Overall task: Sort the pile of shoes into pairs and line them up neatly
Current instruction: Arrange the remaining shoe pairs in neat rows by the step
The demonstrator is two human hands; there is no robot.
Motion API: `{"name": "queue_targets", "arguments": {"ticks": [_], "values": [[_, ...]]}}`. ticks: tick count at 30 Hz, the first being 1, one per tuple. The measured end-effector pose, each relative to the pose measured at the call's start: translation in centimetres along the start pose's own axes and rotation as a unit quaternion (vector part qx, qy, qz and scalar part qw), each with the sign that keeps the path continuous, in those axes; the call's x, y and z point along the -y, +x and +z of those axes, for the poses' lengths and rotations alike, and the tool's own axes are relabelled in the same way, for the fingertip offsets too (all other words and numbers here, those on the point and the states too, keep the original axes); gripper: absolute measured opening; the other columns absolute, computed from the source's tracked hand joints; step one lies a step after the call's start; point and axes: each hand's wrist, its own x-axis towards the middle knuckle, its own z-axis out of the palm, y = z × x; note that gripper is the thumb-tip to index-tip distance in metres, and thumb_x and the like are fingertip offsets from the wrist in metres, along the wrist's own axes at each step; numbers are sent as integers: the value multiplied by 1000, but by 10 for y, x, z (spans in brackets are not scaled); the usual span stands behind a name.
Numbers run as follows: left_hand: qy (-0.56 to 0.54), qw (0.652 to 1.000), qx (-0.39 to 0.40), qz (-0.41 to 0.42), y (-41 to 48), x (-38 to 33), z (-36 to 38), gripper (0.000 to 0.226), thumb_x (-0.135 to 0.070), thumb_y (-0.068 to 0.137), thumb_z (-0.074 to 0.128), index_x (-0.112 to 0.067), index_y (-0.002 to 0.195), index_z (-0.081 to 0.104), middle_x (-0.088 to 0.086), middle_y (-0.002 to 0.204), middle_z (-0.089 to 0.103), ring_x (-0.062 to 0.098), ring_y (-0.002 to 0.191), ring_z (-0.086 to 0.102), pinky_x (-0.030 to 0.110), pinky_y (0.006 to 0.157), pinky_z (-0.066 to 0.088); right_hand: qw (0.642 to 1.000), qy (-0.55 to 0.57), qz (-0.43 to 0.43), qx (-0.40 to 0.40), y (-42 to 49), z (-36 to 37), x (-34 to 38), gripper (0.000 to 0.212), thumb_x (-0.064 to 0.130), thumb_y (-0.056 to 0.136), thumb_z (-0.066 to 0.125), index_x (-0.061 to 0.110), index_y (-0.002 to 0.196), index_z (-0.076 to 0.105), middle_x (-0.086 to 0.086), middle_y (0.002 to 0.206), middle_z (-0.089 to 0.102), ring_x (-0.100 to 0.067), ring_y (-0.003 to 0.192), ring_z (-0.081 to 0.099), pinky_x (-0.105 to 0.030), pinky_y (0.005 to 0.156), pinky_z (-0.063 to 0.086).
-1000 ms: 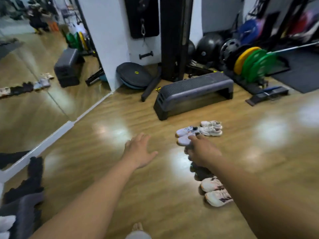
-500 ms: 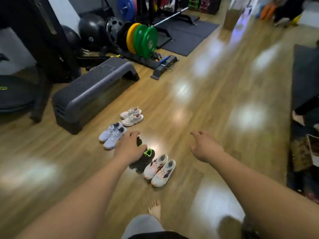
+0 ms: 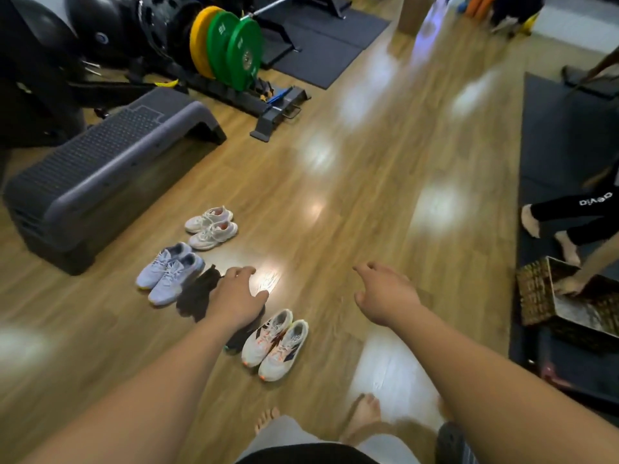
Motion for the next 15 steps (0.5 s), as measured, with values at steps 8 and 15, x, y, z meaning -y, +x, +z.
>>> {"name": "queue_targets", "arguments": {"ticks": [8, 15], "values": [[-37, 997, -35, -53, 76, -54, -1, 59, -44, 86, 60, -24, 139, 43, 4, 146, 39, 28, 122, 49, 44, 102, 43, 998, -5, -55, -4, 112, -35, -45, 58, 32, 96, 46, 28, 151, 27, -6, 148, 37, -27, 134, 38, -42, 99, 45], [-44, 989, -72, -122, 106, -142, 17, 56, -40, 88, 60, -23, 139, 44, 3, 144, 40, 26, 128, 44, 43, 106, 39, 992, -15, -126, 22, 198, -76, -109, 56, 33, 95, 48, 27, 148, 31, -5, 150, 36, -28, 135, 39, -41, 100, 44]]}}
